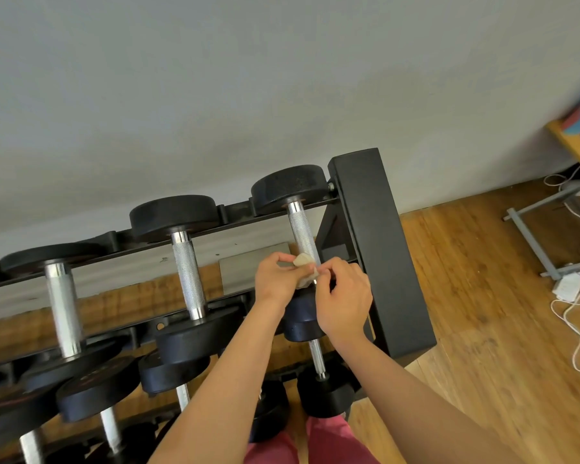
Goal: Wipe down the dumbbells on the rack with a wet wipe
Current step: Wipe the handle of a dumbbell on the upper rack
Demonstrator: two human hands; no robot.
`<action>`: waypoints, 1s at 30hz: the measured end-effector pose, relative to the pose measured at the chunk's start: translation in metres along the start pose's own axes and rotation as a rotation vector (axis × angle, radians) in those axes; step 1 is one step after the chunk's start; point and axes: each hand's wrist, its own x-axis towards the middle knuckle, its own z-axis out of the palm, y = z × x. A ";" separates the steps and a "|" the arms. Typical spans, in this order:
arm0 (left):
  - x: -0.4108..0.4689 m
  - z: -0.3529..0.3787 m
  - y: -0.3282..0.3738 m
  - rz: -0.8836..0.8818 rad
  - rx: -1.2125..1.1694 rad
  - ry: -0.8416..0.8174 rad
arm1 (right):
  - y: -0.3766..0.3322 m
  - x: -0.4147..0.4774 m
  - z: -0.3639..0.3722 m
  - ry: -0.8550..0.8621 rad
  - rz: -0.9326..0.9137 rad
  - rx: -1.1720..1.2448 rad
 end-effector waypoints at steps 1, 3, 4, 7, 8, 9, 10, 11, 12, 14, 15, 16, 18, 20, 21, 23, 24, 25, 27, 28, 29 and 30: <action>0.000 -0.001 -0.002 0.015 0.009 0.014 | -0.001 0.000 0.000 0.005 0.006 0.004; -0.001 -0.002 -0.006 0.034 -0.021 0.035 | -0.002 0.000 -0.001 0.015 0.012 0.010; -0.002 -0.003 -0.007 0.047 -0.033 0.038 | -0.002 0.000 -0.001 0.015 0.011 0.012; -0.002 -0.005 -0.007 0.078 -0.030 -0.002 | -0.002 0.000 -0.002 0.014 0.005 0.009; -0.002 -0.006 -0.006 0.071 -0.029 -0.019 | -0.002 -0.001 -0.002 0.015 0.004 0.007; -0.002 -0.005 -0.005 0.055 -0.036 -0.026 | -0.003 -0.001 -0.003 0.015 0.005 0.006; -0.003 -0.004 -0.003 0.035 -0.054 -0.022 | -0.003 -0.001 -0.003 0.015 0.007 0.007; -0.003 -0.002 -0.002 0.013 -0.077 -0.004 | -0.003 0.000 -0.003 0.013 0.010 0.007; -0.003 0.000 -0.002 -0.003 -0.104 0.023 | -0.003 0.000 -0.002 0.011 0.013 0.006; -0.003 0.004 -0.003 -0.010 -0.167 0.087 | -0.002 0.000 -0.002 0.005 0.018 0.005; -0.003 0.006 -0.002 -0.012 -0.198 0.119 | -0.002 0.000 -0.002 0.003 0.017 0.005; -0.003 0.007 -0.002 -0.013 -0.225 0.142 | -0.002 0.000 -0.002 0.000 0.014 0.005; -0.002 0.008 0.000 -0.002 -0.227 0.132 | -0.002 -0.001 -0.002 -0.005 0.011 0.002; -0.004 0.007 0.000 0.035 -0.088 0.055 | -0.001 -0.001 -0.002 -0.008 0.009 -0.006; -0.005 0.006 0.000 0.060 -0.006 0.017 | -0.001 0.000 -0.002 -0.009 0.010 -0.009; -0.005 0.004 -0.001 0.080 0.084 -0.006 | -0.002 0.000 -0.002 -0.014 0.014 -0.010; -0.005 0.003 -0.001 0.069 0.088 0.000 | -0.003 -0.001 -0.002 -0.016 0.014 -0.010; -0.004 0.002 -0.001 0.051 0.065 0.010 | -0.003 -0.001 -0.002 -0.014 0.013 -0.010; -0.002 0.003 0.000 0.037 -0.011 0.039 | -0.002 -0.001 -0.002 -0.004 0.012 -0.015; -0.002 0.005 0.001 0.046 -0.044 0.059 | -0.002 0.000 -0.002 -0.002 0.013 -0.014; -0.001 0.006 0.001 0.060 -0.074 0.078 | -0.002 0.000 -0.001 -0.005 0.012 -0.009; -0.001 0.008 0.001 0.073 -0.100 0.096 | -0.001 0.000 -0.001 -0.009 0.011 -0.003</action>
